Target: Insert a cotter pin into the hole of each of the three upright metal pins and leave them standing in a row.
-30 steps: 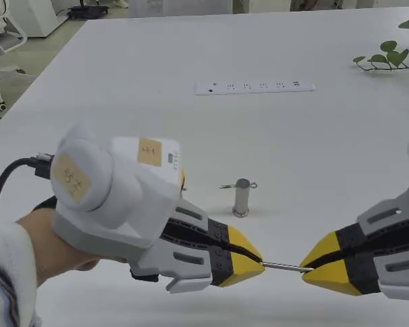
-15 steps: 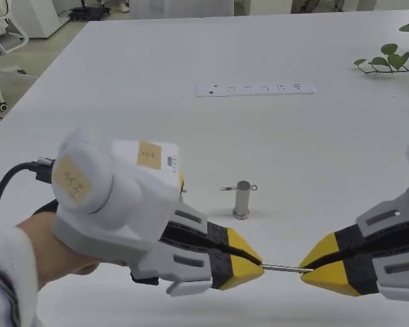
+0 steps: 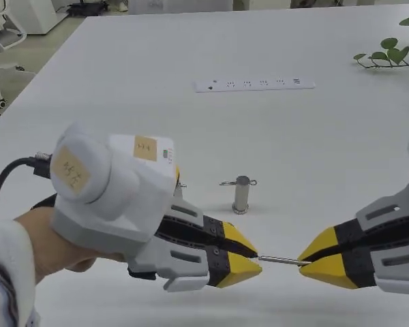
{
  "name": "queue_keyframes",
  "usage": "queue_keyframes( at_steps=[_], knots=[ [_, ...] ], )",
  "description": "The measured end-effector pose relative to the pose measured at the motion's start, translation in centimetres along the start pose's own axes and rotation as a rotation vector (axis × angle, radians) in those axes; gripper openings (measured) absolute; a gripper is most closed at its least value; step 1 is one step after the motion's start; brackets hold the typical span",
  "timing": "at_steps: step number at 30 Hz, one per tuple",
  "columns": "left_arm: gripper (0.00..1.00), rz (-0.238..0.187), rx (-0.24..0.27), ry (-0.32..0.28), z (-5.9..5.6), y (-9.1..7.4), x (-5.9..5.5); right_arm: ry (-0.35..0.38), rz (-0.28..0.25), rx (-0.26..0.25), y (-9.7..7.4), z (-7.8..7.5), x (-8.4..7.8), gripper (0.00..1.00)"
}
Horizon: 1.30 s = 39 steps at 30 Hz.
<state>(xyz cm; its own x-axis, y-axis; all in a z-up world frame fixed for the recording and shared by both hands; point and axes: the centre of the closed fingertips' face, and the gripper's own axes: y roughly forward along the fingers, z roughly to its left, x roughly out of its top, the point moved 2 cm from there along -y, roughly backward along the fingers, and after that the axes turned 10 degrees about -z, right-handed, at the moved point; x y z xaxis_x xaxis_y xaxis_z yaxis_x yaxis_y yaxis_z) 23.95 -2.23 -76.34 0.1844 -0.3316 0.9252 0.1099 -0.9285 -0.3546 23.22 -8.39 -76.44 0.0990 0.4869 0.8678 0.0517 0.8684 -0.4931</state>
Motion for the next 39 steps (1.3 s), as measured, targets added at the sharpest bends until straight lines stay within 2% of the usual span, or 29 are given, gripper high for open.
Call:
queue_keyframes(
  at_steps=[6, 10, 17, 23, 26, 28, 39],
  knots=[
    [0.14, -0.003, 0.029, 0.009, 0.5, -0.4, -0.1, 0.009, 0.01, -0.009, 0.1, -0.1, -0.3, 0.03],
    [0.15, -0.004, 0.067, 0.017, 1.3, -0.9, -0.2, 0.006, 0.031, -0.031, 0.3, -0.7, -0.7, 0.03],
    [0.29, -0.026, 0.153, 0.033, 3.2, -1.8, -0.3, 0.027, 0.05, -0.071, 0.6, -1.6, -1.3, 0.03],
    [0.3, -0.016, 0.225, 0.007, 4.8, -2.3, -1.7, 0.04, 0.056, -0.087, 1.0, -2.0, -1.5, 0.03],
    [0.29, -0.029, 0.262, -0.014, 5.5, -2.3, -2.2, 0.045, 0.055, -0.092, 1.2, -2.2, -1.5, 0.03],
    [0.29, -0.045, 0.266, -0.031, 5.5, -2.3, -2.4, 0.047, 0.054, -0.099, 1.4, -2.5, -1.5, 0.03],
    [0.25, -0.021, 0.26, -0.064, 6.0, -1.1, -4.4, 0.079, 0.038, -0.12, 2.4, -3.6, -1.6, 0.03]
  ],
)
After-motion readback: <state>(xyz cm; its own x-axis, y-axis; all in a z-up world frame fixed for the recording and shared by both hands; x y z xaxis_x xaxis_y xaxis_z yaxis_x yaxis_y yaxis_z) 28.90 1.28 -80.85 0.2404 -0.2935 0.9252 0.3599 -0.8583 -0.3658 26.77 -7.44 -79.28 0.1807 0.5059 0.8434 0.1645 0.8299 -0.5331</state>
